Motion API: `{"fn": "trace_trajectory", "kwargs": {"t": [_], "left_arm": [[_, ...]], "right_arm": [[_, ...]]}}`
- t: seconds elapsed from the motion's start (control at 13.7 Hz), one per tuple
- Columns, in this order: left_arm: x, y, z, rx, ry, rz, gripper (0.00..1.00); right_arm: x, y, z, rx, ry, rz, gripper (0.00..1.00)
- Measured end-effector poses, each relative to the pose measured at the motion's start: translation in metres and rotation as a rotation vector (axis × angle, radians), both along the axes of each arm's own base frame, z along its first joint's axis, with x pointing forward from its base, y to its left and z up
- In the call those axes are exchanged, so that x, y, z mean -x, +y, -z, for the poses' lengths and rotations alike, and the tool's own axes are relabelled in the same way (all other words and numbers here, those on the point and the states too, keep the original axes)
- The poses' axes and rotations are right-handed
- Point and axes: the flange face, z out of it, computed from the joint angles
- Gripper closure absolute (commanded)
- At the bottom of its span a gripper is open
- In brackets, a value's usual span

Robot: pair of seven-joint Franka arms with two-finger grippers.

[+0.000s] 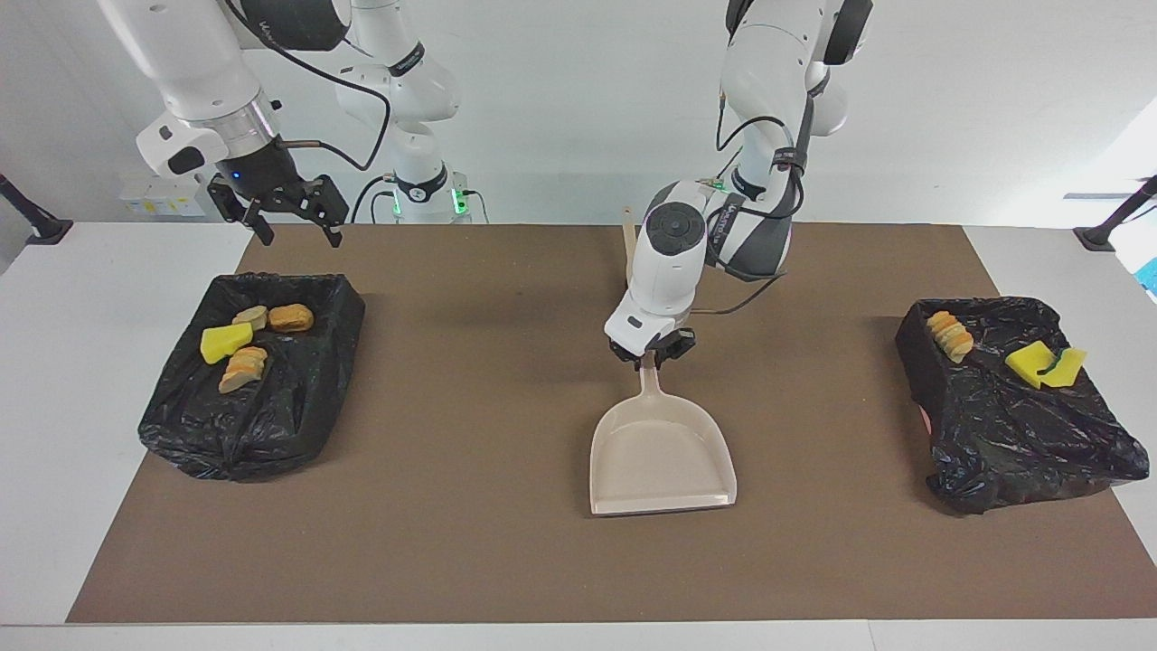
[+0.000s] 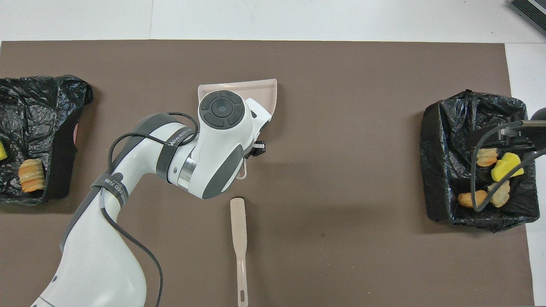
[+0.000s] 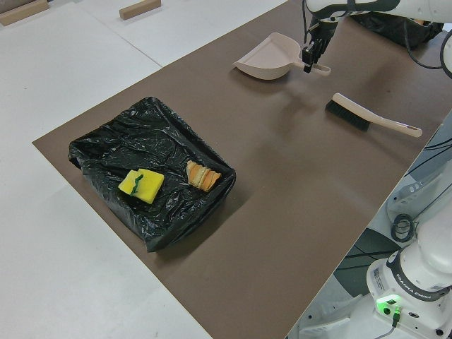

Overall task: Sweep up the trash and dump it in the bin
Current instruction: 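Lower the dustpan onto the mat and open the left gripper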

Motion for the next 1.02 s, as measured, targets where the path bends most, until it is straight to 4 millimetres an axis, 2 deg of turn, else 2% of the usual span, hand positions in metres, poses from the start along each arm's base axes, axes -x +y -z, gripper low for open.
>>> {"fn": "trace_trajectory", "kwargs": {"t": [0.29, 0.44, 0.58, 0.66, 0.8, 1.02], "left_arm": [[0.000, 0.000, 0.000, 0.000, 0.000, 0.001, 0.31], [0.000, 0.000, -0.004, 0.003, -0.005, 0.001, 0.17], [-0.002, 0.004, -0.013, 0.009, -0.017, 0.000, 0.12], [-0.004, 0.009, -0.021, 0.013, -0.028, 0.005, 0.00], [-0.010, 0.032, -0.041, 0.014, -0.048, 0.015, 0.00], [-0.016, 0.086, -0.072, 0.021, -0.071, 0.049, 0.00]], "right_arm": [[0.000, 0.000, 0.000, 0.000, 0.000, 0.000, 0.00], [0.000, 0.000, 0.000, 0.000, 0.000, 0.000, 0.00], [0.000, 0.000, 0.000, 0.000, 0.000, 0.000, 0.00], [0.000, 0.000, 0.000, 0.000, 0.000, 0.000, 0.00], [0.000, 0.000, 0.000, 0.000, 0.000, 0.000, 0.00], [0.000, 0.000, 0.000, 0.000, 0.000, 0.000, 0.00]]}}
